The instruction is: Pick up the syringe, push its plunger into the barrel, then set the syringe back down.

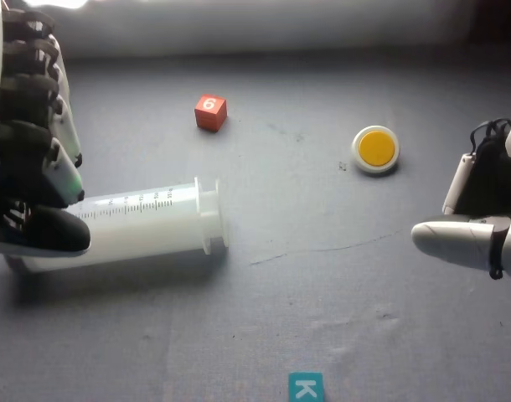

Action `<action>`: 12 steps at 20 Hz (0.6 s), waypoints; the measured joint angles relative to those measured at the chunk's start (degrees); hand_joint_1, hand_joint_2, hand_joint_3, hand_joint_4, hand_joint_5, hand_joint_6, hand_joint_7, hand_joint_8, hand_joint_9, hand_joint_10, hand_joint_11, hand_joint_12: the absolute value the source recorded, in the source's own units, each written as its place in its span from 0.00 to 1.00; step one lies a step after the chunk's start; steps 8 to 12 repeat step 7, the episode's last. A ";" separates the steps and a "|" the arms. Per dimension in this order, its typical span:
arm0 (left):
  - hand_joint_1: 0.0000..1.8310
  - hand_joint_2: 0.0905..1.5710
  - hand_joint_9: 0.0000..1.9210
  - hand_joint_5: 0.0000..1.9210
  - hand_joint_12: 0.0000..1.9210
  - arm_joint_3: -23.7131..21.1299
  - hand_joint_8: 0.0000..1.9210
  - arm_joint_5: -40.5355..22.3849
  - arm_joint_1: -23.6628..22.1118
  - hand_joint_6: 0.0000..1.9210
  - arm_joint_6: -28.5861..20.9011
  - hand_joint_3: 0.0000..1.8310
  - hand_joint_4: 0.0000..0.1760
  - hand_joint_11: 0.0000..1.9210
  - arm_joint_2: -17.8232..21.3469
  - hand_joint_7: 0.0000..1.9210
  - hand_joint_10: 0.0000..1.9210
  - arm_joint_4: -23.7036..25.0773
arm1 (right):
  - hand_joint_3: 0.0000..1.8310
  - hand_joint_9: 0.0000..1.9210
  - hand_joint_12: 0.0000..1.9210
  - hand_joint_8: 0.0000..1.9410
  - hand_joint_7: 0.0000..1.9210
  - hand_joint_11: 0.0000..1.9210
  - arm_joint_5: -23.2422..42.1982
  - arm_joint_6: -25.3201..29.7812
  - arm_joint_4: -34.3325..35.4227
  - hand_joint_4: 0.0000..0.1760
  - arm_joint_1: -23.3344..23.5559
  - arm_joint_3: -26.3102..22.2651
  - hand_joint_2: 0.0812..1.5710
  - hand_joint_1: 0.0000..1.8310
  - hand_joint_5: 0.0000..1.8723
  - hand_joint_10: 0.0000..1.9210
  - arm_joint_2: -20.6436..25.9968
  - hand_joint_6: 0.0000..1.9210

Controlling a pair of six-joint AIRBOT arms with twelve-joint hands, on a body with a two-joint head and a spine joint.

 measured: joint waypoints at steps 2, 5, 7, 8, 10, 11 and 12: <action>0.65 0.83 0.93 0.86 1.00 0.35 1.00 0.15 0.35 1.00 0.04 0.05 0.48 0.94 0.02 0.90 1.00 0.33 | 0.00 0.87 1.00 1.00 0.85 0.92 0.13 0.02 -0.02 1.00 0.00 0.00 0.91 0.56 0.81 1.00 0.02 1.00; 0.65 0.83 0.92 0.86 1.00 1.20 1.00 0.11 0.39 1.00 0.04 0.05 0.56 0.94 0.00 0.90 1.00 0.98 | 0.00 0.86 1.00 1.00 0.84 0.92 4.39 1.86 -2.97 1.00 -0.87 0.00 0.90 0.57 0.80 1.00 0.00 1.00; 0.65 0.83 0.91 0.85 1.00 1.42 1.00 0.02 0.37 1.00 0.00 0.05 0.55 0.93 0.00 0.89 1.00 0.79 | 0.00 0.86 1.00 1.00 0.84 0.91 6.01 2.25 -5.62 1.00 -1.51 0.00 0.90 0.57 0.80 1.00 -0.07 1.00; 0.65 0.83 0.91 0.85 1.00 1.42 1.00 0.02 0.37 1.00 0.00 0.05 0.55 0.93 0.00 0.89 1.00 0.79 | 0.00 0.86 1.00 1.00 0.84 0.91 6.01 2.25 -5.62 1.00 -1.51 0.00 0.90 0.57 0.80 1.00 -0.07 1.00; 0.65 0.83 0.91 0.85 1.00 1.42 1.00 0.02 0.37 1.00 0.00 0.05 0.55 0.93 0.00 0.89 1.00 0.79 | 0.00 0.86 1.00 1.00 0.84 0.91 6.01 2.25 -5.62 1.00 -1.51 0.00 0.90 0.57 0.80 1.00 -0.07 1.00; 0.65 0.83 0.91 0.85 1.00 1.42 1.00 0.02 0.37 1.00 0.00 0.05 0.55 0.93 0.00 0.89 1.00 0.79 | 0.00 0.86 1.00 1.00 0.84 0.91 6.01 2.25 -5.62 1.00 -1.51 0.00 0.90 0.57 0.80 1.00 -0.07 1.00; 0.65 0.83 0.91 0.85 1.00 1.42 1.00 0.02 0.37 1.00 0.00 0.05 0.55 0.93 0.00 0.89 1.00 0.79 | 0.00 0.86 1.00 1.00 0.84 0.91 6.01 2.25 -5.62 1.00 -1.51 0.00 0.90 0.57 0.80 1.00 -0.07 1.00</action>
